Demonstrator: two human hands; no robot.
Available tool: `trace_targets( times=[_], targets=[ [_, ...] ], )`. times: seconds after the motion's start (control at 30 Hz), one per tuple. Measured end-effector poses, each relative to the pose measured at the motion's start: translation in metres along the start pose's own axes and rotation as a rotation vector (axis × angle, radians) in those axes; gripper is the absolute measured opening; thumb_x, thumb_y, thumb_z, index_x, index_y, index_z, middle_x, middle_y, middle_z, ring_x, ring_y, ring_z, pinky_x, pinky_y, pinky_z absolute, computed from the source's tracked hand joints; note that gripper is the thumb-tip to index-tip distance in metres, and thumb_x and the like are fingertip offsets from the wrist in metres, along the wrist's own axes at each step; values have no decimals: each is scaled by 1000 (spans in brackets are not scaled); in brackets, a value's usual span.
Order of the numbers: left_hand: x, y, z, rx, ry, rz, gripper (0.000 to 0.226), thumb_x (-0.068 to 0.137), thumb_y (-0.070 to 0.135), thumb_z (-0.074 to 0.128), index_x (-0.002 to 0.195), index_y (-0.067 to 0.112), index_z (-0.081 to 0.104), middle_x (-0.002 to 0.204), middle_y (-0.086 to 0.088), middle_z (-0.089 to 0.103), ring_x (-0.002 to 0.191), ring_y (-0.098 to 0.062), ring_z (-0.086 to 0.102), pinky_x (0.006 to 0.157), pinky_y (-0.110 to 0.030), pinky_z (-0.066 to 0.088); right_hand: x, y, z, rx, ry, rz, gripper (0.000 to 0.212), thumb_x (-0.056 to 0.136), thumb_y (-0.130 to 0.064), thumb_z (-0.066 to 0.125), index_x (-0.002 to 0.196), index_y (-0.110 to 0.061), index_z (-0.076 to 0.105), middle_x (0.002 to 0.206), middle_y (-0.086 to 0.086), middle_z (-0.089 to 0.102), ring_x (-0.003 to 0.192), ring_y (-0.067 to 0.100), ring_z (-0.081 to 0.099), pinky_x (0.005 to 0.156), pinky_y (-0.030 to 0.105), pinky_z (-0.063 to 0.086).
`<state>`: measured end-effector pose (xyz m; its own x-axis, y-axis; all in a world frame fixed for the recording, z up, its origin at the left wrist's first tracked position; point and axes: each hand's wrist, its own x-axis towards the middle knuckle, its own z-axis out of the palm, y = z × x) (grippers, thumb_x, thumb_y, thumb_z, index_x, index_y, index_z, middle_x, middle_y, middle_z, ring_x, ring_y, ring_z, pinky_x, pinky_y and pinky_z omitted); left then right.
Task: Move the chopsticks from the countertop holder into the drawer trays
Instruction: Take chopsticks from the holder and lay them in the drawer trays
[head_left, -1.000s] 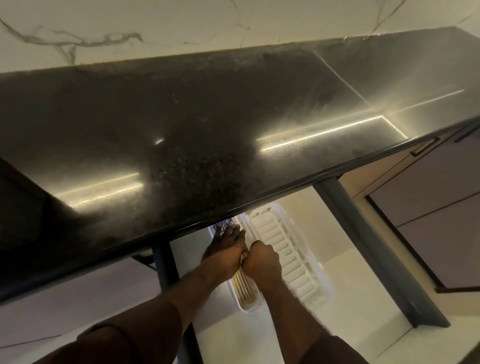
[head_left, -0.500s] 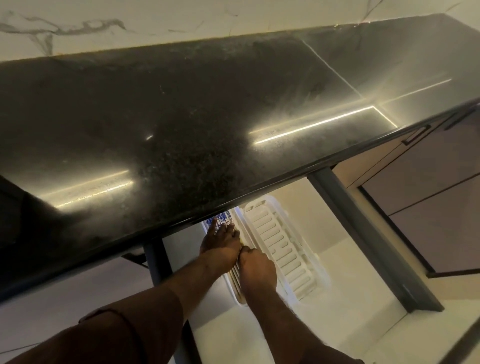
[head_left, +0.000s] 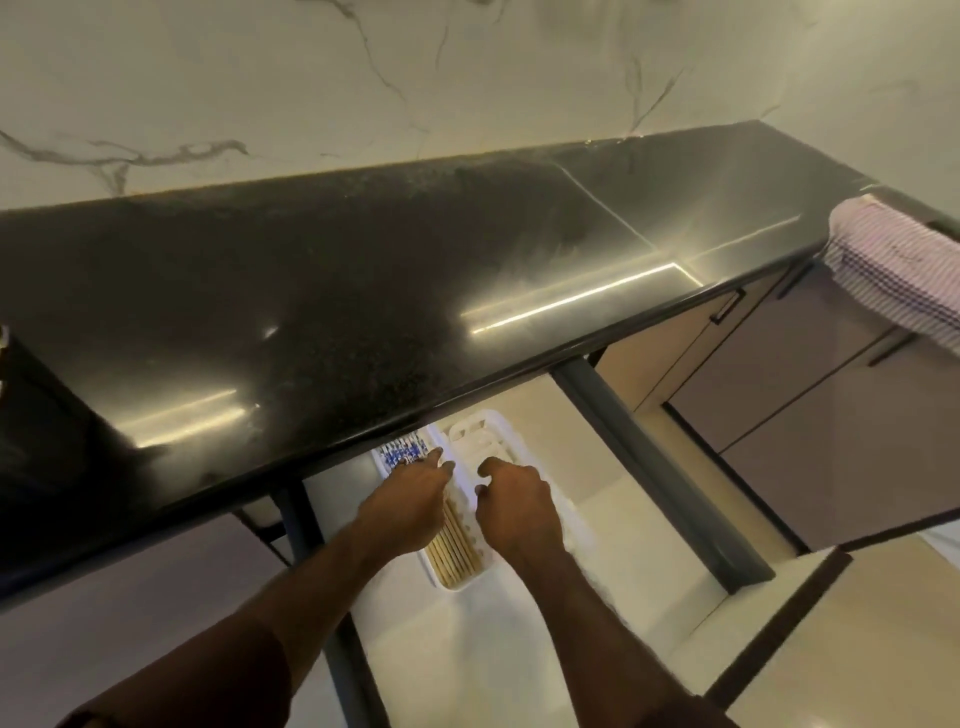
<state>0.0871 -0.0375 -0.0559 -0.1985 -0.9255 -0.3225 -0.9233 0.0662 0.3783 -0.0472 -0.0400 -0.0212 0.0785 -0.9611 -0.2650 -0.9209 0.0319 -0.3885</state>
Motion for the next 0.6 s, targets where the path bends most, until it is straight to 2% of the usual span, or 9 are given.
trace_targets(
  times=[0.13, 0.23, 0.27, 0.33, 0.37, 0.43, 0.6],
  targets=[
    [-42, 29, -42, -170, 143, -41, 45, 100, 21, 44, 145, 18, 38, 152, -4, 41, 133, -23, 47, 106, -34, 40, -31, -17, -42, 80, 128, -73, 39, 92, -35, 61, 128, -20, 60, 124, 3, 67, 103, 22, 66, 93, 33, 51],
    [-76, 50, -78, -227, 296, -33, 47, 100, 13, 44, 146, 18, 36, 158, -3, 28, 138, -26, 40, 108, -40, 38, -60, -35, -77, 125, 222, -164, 39, 93, -31, 62, 129, -18, 59, 125, 5, 66, 110, 23, 64, 97, 35, 49],
    [-88, 54, -90, -236, 344, -23, 47, 100, 11, 43, 146, 18, 36, 159, -3, 26, 138, -26, 39, 109, -40, 36, -69, -42, -89, 137, 257, -202, 36, 93, -30, 62, 127, -17, 60, 122, 5, 67, 109, 22, 64, 95, 33, 51],
    [-111, 56, -112, -233, 434, -8, 46, 100, 11, 41, 146, 16, 37, 158, -5, 27, 138, -26, 40, 112, -42, 34, -85, -60, -110, 177, 336, -273, 26, 94, -29, 61, 116, -17, 65, 110, 2, 71, 97, 16, 65, 78, 25, 51],
    [-123, 55, -122, -231, 480, -1, 46, 100, 11, 41, 145, 16, 38, 157, -6, 29, 138, -27, 39, 113, -43, 33, -93, -69, -120, 200, 371, -304, 21, 94, -28, 60, 111, -18, 67, 105, 1, 72, 89, 12, 62, 69, 20, 44],
    [-148, 48, -142, -219, 573, 4, 45, 99, 12, 42, 144, 15, 41, 155, -7, 34, 139, -27, 39, 112, -44, 33, -107, -94, -136, 239, 409, -360, 18, 93, -27, 60, 108, -20, 68, 101, -1, 71, 81, 8, 53, 64, 16, 36],
    [-202, 18, -181, -198, 738, -49, 45, 98, 16, 46, 142, 16, 44, 152, -7, 40, 136, -28, 42, 111, -42, 36, -133, -157, -149, 289, 401, -516, 17, 92, -29, 61, 105, -22, 69, 100, -4, 73, 92, 14, 66, 83, 29, 53]
  ],
)
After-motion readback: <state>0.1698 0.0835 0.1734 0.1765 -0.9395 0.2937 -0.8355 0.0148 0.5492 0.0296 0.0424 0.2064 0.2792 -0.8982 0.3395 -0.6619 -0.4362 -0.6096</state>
